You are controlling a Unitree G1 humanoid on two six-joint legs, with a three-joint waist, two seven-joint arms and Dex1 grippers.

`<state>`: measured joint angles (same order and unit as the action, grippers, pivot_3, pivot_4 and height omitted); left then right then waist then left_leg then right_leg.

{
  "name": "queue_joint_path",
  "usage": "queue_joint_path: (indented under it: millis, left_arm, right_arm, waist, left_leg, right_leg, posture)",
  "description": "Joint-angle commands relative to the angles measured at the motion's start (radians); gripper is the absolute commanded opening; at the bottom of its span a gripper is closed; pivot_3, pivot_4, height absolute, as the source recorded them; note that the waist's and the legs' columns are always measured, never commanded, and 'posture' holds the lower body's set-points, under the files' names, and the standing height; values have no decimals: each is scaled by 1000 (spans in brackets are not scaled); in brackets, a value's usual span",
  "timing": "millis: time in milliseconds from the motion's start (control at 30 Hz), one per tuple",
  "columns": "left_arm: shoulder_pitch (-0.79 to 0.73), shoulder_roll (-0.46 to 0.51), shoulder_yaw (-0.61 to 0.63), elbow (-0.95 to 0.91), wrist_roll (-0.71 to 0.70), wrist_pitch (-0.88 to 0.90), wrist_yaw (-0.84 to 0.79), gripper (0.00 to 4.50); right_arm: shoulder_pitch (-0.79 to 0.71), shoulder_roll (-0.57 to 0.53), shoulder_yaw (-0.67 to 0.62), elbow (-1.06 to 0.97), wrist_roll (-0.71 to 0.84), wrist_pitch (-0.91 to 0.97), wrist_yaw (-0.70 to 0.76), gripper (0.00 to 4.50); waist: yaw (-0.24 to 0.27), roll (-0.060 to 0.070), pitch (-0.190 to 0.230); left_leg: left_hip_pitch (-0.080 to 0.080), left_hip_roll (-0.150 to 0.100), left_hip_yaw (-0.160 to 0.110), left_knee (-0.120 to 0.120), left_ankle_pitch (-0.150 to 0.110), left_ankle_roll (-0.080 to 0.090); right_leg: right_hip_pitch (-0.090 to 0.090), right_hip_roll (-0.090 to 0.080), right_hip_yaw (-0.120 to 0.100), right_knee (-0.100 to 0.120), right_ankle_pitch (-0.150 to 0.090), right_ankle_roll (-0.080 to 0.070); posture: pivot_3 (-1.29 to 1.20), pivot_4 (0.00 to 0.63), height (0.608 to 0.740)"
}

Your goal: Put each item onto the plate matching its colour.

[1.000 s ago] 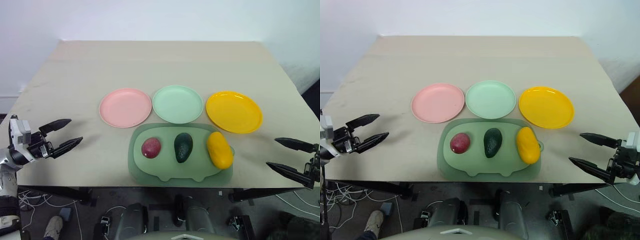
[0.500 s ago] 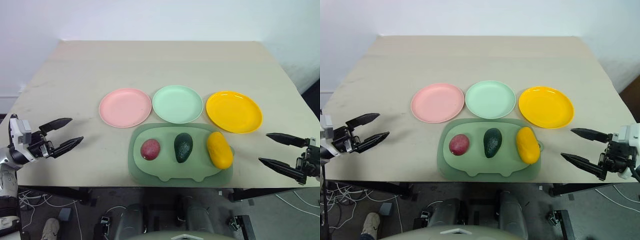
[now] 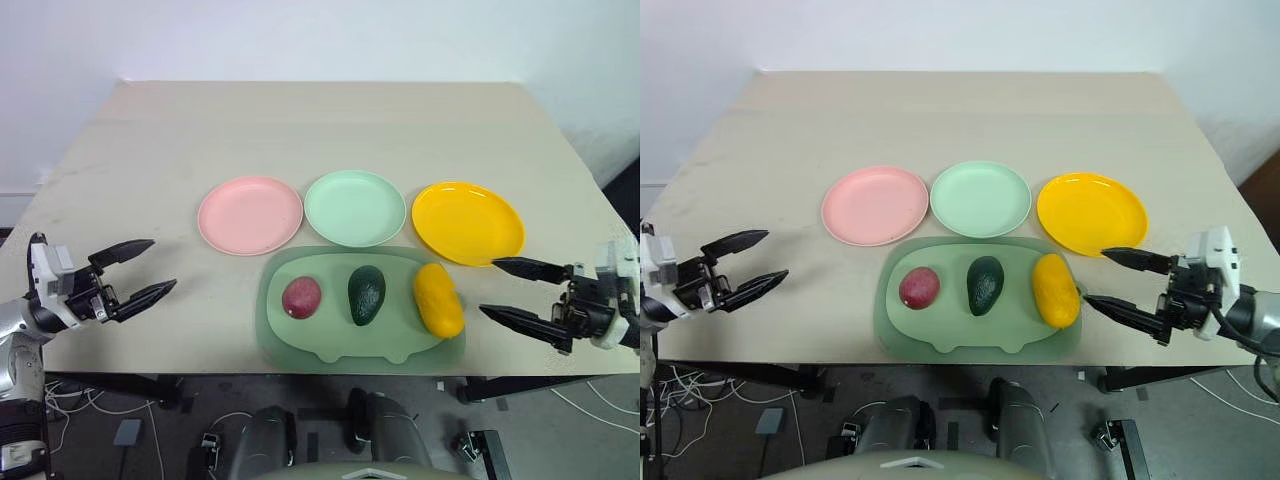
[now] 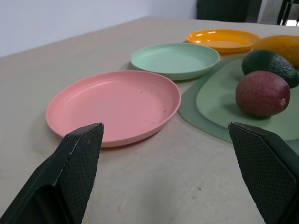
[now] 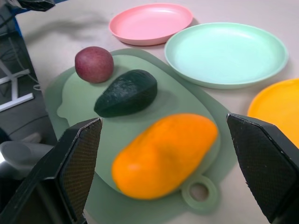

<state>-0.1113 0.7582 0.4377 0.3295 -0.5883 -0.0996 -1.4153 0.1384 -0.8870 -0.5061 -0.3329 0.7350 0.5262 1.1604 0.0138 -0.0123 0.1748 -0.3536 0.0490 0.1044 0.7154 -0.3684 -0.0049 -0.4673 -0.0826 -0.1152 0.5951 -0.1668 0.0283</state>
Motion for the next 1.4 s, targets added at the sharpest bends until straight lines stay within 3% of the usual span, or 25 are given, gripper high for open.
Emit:
queue_joint_path:
  millis: [33, 467, 667, 1200, 1400]
  left_arm:
    - [6, -5, -4, -42, 4, -17, 10, 4465]
    - [43, -44, -11, -90, 0, -20, 52, 4465]
    - [78, -55, -11, -124, -4, -17, 70, 4465]
    - [37, -92, -46, -105, 9, -28, 78, 4465]
    - [20, -95, -57, -89, 10, -37, 76, 4500]
  right_arm:
    - [-5, -11, 32, -100, 38, 108, -105, 4500]
    - [-130, 92, 167, -232, 52, 374, -529, 4500]
    - [-144, 41, 238, -212, -9, 481, -597, 4500]
    - [-189, 85, 278, -193, 7, 609, -676, 4500]
    - [-210, 72, 260, -194, 25, 620, -663, 3271]
  waist:
    - [0, 0, 0]
    - [-2, 0, 0]
    - [0, 0, 0]
    - [0, -3, -2]
    - [-1, -3, -2]
  left_leg:
    - [0, 0, 0, 0, 0, 0]
    - [-1, 0, 0, 0, 0, 0]
    - [-2, 0, 0, 0, 0, 0]
    - [-2, 0, -1, 0, 0, 1]
    - [-1, 0, -1, 0, 0, 1]
  right_leg:
    - [0, 0, 0, 0, 0, 0]
    - [-1, 0, 0, 0, 0, 0]
    - [-2, 0, 0, 0, -1, -2]
    - [-1, 0, 0, -1, -1, -2]
    - [-1, 0, 0, -1, -1, -2]
  posture:
    - [0, 150, 737]
    - [0, 150, 737]
    - [0, 150, 737]
    - [0, 150, 737]
    - [0, 150, 737]
